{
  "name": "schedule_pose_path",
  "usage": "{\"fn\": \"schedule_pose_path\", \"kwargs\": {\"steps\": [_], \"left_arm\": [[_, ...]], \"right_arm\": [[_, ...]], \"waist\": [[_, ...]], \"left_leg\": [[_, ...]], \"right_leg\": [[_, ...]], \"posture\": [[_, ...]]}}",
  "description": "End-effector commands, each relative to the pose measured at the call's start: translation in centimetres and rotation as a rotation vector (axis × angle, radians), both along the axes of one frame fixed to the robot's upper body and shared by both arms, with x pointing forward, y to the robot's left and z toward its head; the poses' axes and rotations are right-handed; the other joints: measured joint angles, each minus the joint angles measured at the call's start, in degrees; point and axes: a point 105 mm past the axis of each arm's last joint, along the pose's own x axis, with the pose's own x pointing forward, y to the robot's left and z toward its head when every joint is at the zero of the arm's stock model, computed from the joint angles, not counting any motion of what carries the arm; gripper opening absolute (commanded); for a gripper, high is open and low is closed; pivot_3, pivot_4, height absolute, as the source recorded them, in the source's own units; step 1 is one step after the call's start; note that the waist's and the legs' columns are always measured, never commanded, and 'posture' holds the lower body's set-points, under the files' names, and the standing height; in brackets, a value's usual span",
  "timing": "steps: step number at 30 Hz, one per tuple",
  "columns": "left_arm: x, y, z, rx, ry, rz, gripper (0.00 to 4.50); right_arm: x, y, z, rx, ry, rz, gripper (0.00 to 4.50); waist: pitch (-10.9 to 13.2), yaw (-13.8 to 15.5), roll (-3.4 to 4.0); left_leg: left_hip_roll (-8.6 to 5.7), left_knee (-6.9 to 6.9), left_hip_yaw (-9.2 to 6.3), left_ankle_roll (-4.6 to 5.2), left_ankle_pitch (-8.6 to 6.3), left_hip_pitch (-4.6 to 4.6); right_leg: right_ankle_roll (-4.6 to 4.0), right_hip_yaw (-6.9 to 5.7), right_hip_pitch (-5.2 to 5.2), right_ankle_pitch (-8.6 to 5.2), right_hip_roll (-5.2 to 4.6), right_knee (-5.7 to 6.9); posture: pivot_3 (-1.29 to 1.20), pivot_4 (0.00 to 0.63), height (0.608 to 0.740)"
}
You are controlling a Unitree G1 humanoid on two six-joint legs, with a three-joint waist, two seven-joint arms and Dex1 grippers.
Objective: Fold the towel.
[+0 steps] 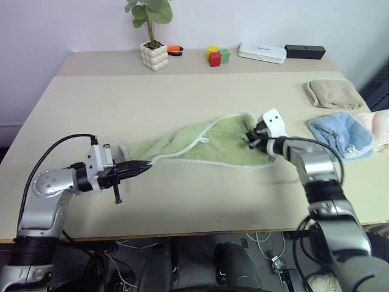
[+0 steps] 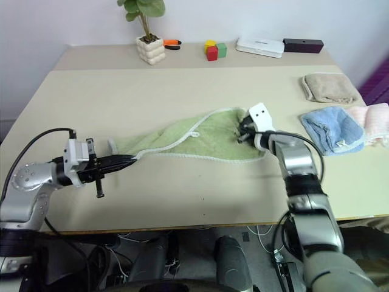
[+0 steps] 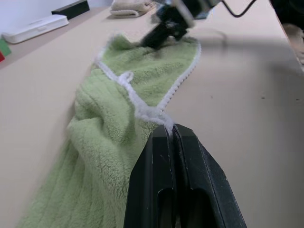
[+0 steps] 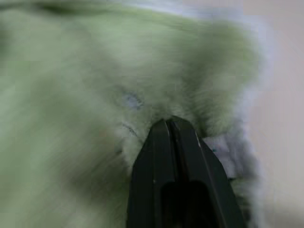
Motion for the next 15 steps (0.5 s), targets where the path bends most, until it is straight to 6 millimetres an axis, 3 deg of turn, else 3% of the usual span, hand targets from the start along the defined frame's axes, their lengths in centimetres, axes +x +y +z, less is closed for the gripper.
{"fn": "schedule_pose_path", "kwargs": {"steps": [1,7,10,13,15], "left_arm": [[0.3,-0.1,0.7,-0.005,-0.032,-0.014,0.00],[0.5,-0.5,0.6,-0.008,-0.027,-0.036,0.00],[0.5,-0.6,0.5,-0.007,-0.024,-0.039,0.00],[0.4,-0.6,0.5,-0.005,-0.025,-0.040,0.00],[0.3,-0.7,0.5,-0.005,-0.026,-0.038,0.00]], "right_arm": [[-2.9,1.2,1.3,-0.028,0.014,0.112,0.03],[-5.4,2.6,0.7,-0.056,0.027,0.217,0.03],[-3.1,2.3,2.5,0.014,-0.059,0.131,0.03],[-0.1,1.2,6.0,0.230,-0.122,0.011,0.88],[0.6,1.1,7.4,0.296,-0.150,-0.005,1.86]], "waist": [[-0.01,-0.05,-0.02],[0.00,-0.11,-0.03],[0.00,-0.12,-0.04],[0.03,-0.20,-0.01],[0.02,0.21,-0.03]], "left_leg": [[0.00,0.00,-0.01,0.00,-0.01,0.01],[0.00,-0.01,-0.01,0.00,-0.01,0.01],[-0.01,0.01,0.01,0.00,-0.01,-0.01],[-0.01,0.07,0.02,-0.01,0.00,0.00],[-0.01,0.05,0.01,-0.01,0.01,-0.02]], "right_leg": [[0.00,0.00,0.00,0.00,-0.01,0.00],[-0.06,0.00,-0.04,-0.03,0.00,0.00],[-0.05,0.00,-0.04,-0.03,0.00,0.00],[-0.06,0.00,-0.05,-0.02,0.00,0.02],[-0.06,-0.01,-0.06,-0.02,0.01,0.05]], "posture": [[0.00,0.150,0.735],[0.00,0.150,0.735],[0.00,0.150,0.735],[0.00,0.150,0.735],[0.00,0.150,0.735]]}}
